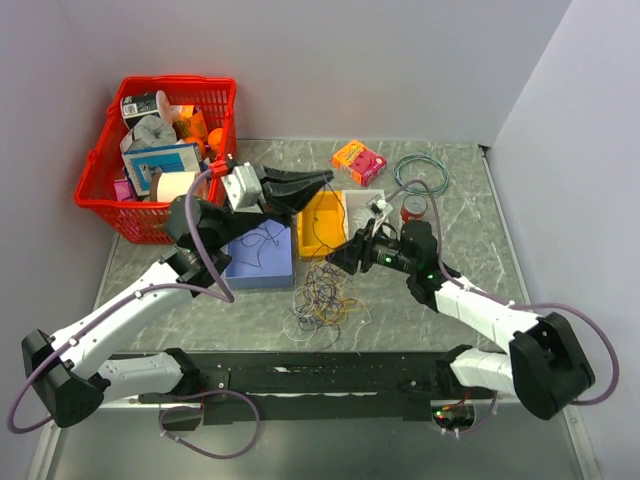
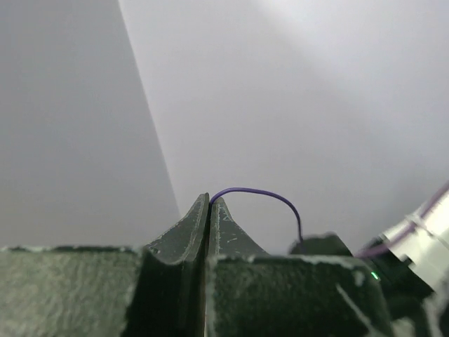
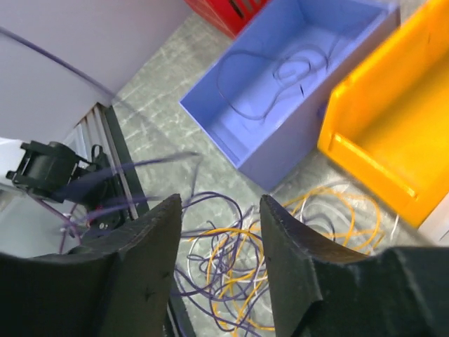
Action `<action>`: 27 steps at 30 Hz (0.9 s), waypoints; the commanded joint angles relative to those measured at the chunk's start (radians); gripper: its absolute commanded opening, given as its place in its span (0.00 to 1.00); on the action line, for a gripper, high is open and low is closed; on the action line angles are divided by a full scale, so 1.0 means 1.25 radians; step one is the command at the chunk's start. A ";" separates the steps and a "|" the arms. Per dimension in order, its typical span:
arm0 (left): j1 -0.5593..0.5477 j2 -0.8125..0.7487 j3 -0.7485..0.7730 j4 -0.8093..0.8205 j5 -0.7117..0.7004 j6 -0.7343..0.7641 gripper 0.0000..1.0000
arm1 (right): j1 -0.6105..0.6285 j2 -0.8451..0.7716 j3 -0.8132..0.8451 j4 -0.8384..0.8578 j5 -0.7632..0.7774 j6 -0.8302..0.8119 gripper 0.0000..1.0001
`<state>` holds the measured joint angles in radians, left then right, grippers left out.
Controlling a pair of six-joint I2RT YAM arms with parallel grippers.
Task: Untangle the cables
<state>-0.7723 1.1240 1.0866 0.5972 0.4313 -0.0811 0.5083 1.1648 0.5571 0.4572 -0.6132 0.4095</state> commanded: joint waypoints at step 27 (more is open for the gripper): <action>0.126 0.063 0.157 0.037 -0.215 0.595 0.01 | 0.007 0.157 0.110 -0.351 0.175 -0.038 0.74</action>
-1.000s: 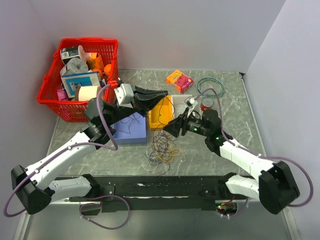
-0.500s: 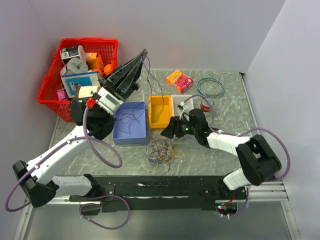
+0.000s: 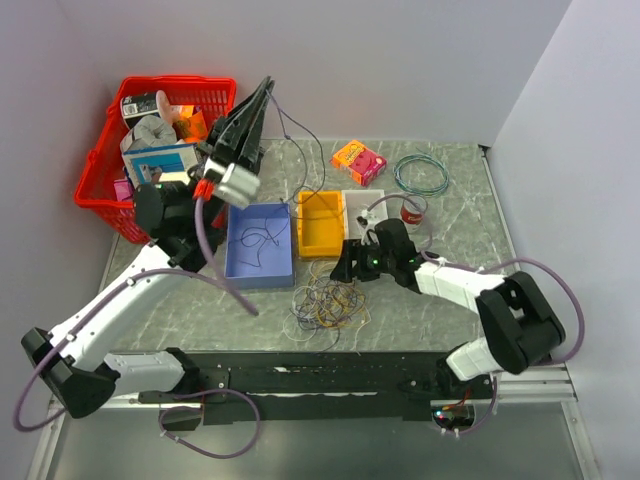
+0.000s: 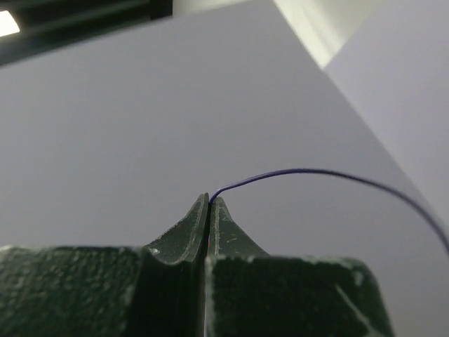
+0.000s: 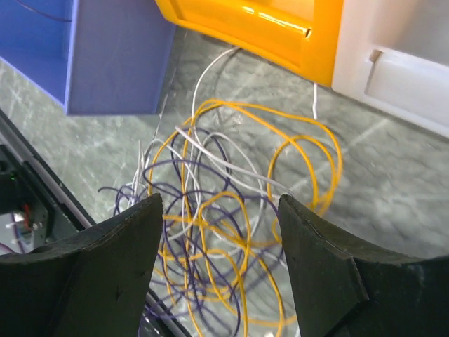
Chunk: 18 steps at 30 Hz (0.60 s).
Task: Untangle the cables
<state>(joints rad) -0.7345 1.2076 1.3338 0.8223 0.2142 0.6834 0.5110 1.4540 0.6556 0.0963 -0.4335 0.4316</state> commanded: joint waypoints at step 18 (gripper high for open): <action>0.331 0.054 -0.332 -0.233 0.029 -0.060 0.01 | 0.005 -0.210 0.011 -0.151 0.061 -0.095 0.75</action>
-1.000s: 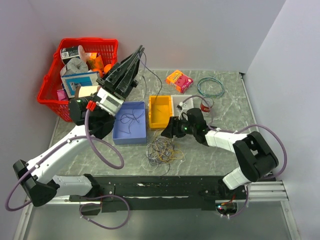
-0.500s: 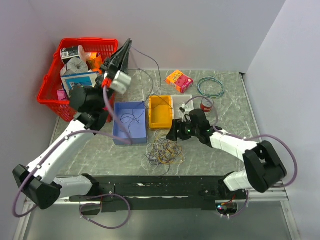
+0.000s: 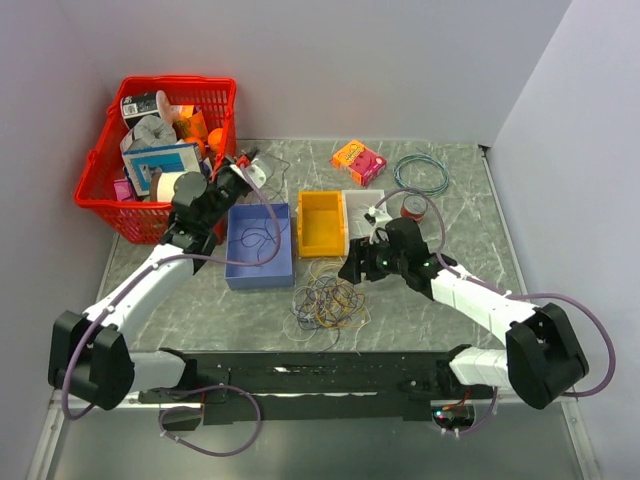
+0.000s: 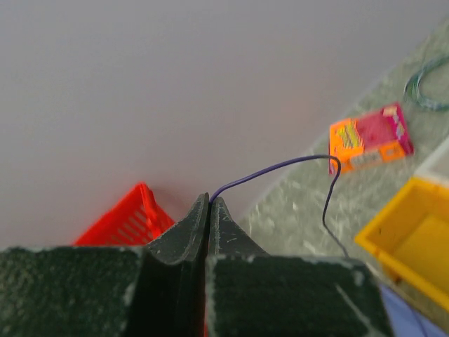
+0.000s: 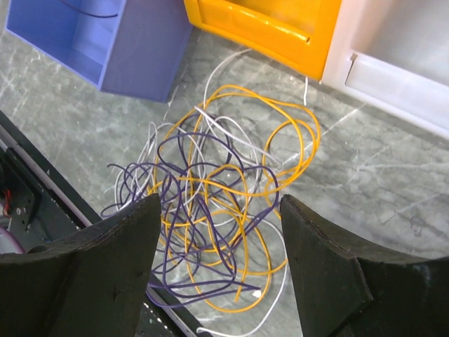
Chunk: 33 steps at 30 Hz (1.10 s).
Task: Untangle the cables
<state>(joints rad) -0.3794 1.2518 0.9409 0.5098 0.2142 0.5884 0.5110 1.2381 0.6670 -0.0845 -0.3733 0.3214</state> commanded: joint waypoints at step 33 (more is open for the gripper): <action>0.065 -0.074 -0.064 -0.663 0.411 0.336 0.99 | 0.011 -0.171 0.052 -0.157 -0.062 -0.104 0.82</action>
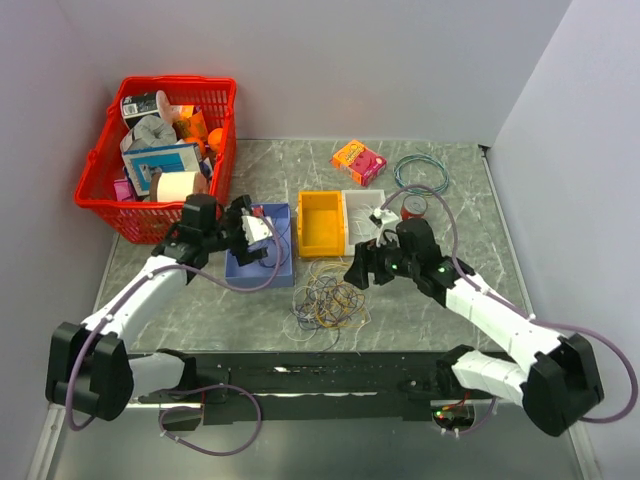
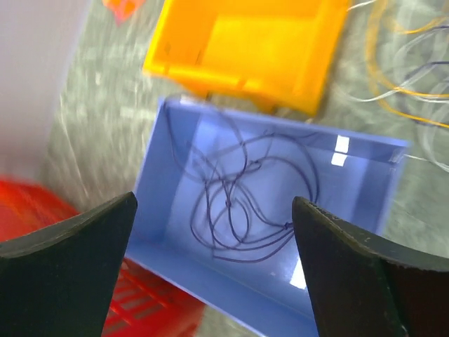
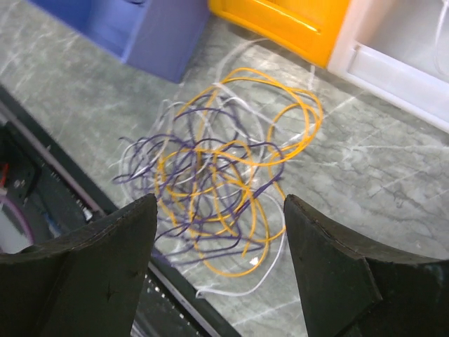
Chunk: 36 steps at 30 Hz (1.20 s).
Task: Untangle the cables
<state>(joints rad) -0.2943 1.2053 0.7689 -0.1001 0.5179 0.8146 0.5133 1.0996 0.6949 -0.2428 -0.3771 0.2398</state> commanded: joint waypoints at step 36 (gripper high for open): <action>-0.424 0.316 0.165 -0.055 0.078 0.389 0.40 | -0.119 -0.061 -0.141 0.115 -0.205 0.075 0.84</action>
<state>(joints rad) -0.8162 1.5913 0.9653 -0.1280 0.6113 1.2541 0.3779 1.0298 0.5186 -0.1410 -0.6224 0.3367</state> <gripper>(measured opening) 0.410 0.844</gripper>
